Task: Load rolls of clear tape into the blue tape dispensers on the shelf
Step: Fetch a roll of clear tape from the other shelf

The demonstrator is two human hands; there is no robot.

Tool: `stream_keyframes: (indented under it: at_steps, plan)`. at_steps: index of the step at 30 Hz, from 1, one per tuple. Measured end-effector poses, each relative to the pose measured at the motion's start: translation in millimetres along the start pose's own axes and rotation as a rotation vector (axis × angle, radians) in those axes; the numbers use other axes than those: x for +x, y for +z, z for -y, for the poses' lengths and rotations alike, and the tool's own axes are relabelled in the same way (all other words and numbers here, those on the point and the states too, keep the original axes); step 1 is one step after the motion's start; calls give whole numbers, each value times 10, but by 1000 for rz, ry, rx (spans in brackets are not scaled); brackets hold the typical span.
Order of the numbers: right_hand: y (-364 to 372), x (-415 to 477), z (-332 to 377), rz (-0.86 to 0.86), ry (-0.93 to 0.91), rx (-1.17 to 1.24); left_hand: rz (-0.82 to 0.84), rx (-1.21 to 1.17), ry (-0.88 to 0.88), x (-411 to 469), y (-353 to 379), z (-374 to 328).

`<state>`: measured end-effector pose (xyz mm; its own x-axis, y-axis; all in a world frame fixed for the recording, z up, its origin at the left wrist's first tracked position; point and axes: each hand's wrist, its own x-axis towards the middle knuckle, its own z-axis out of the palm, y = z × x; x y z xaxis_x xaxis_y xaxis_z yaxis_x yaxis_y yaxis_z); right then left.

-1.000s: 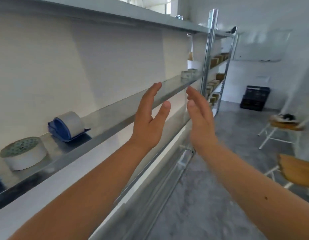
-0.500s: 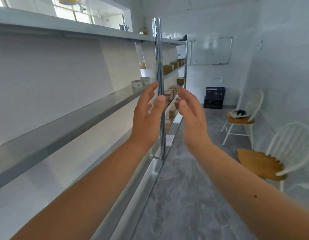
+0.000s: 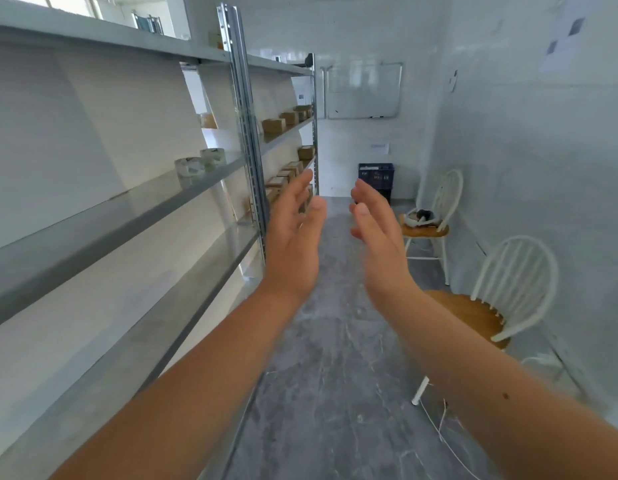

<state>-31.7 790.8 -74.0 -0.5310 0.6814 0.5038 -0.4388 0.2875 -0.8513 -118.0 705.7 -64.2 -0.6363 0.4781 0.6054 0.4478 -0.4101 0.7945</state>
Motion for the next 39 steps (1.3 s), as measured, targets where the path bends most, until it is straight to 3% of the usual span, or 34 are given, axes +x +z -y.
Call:
stream_keyframes:
  at_steps: [13,24,39]
  plan:
    - [139,1958,-1158,-151,33,-60,125,-80,-98,1985,201,1629]
    - [115,3127,-2036,-160,58,-62,156,-62,-121,3119,397,2601]
    - [-800,5132,-3189,-79,66,14,96,54,-104,4709,1470,3961]
